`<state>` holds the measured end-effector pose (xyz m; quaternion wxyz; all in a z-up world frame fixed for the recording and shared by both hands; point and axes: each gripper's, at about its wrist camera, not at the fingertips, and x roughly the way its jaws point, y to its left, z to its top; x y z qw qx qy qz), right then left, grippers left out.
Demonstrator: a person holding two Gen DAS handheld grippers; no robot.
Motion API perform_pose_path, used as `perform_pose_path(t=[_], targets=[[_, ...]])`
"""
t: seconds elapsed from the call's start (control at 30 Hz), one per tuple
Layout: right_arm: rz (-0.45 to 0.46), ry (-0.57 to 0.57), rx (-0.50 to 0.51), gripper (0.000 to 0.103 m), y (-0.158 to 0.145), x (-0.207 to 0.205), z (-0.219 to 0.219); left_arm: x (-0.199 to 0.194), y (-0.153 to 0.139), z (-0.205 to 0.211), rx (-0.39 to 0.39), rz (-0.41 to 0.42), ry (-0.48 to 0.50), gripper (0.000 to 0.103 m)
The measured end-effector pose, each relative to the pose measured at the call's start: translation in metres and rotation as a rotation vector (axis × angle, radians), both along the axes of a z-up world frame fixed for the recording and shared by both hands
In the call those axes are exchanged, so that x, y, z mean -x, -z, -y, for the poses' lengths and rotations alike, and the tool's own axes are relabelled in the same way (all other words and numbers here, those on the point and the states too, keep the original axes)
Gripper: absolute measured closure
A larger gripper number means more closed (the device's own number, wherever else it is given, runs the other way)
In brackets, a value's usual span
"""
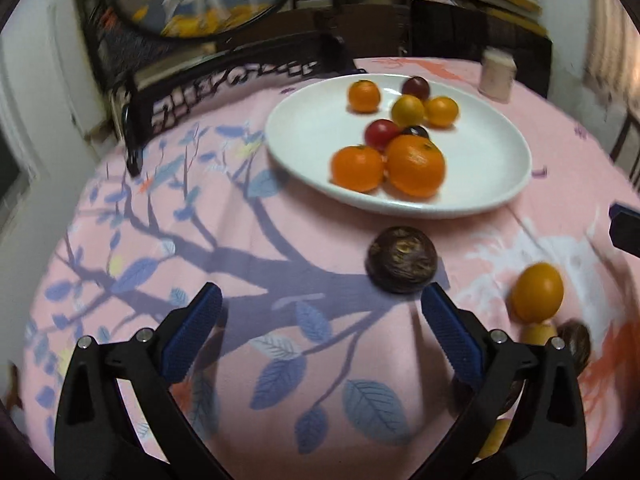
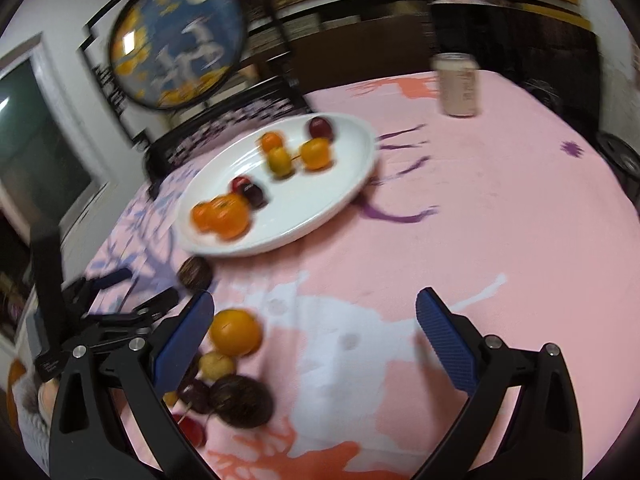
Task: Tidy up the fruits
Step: 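Move both tools back toward the remaining fruit, then grasp an orange with the right tool while the left tool grasps a dark plum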
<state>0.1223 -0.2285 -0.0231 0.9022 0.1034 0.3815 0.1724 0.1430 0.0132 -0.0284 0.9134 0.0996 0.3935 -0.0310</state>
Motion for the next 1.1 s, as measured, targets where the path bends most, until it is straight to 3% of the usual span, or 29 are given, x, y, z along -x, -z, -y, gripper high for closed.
perform_pose_path(t=[0.1,0.2,0.37,0.57,0.63,0.67,0.7,0.93,1.1], targets=[[-0.005,-0.088,0.009,0.005,0.003,0.004,-0.018,-0.002,0.006,0.008,-0.037,-0.019,0.005,0.002],[-0.009,-0.156,0.041,0.017,0.007,0.008,-0.037,-0.003,0.007,0.003,-0.001,-0.031,-0.008,0.002],[-0.056,-0.165,0.071,0.032,0.020,0.002,-0.049,-0.007,0.013,0.002,0.010,-0.072,-0.014,0.002],[-0.070,-0.162,0.119,0.038,0.031,-0.007,-0.064,-0.006,0.014,0.004,0.007,-0.075,-0.007,0.002],[-0.055,-0.167,0.125,0.047,0.030,-0.006,-0.067,-0.007,0.014,0.001,0.024,-0.084,-0.009,0.002],[-0.055,-0.169,0.113,0.060,0.029,-0.007,-0.066,-0.008,0.015,0.000,0.032,-0.088,-0.009,0.002],[-0.060,-0.175,0.086,0.065,0.028,-0.008,-0.063,-0.008,0.015,-0.001,0.039,-0.092,-0.010,0.002],[-0.076,-0.151,0.053,0.065,0.025,-0.009,-0.053,-0.010,0.015,-0.003,0.074,-0.101,-0.014,0.002],[-0.032,-0.072,0.046,0.065,0.012,-0.008,-0.033,-0.005,0.005,0.012,0.104,-0.052,0.067,0.002]])
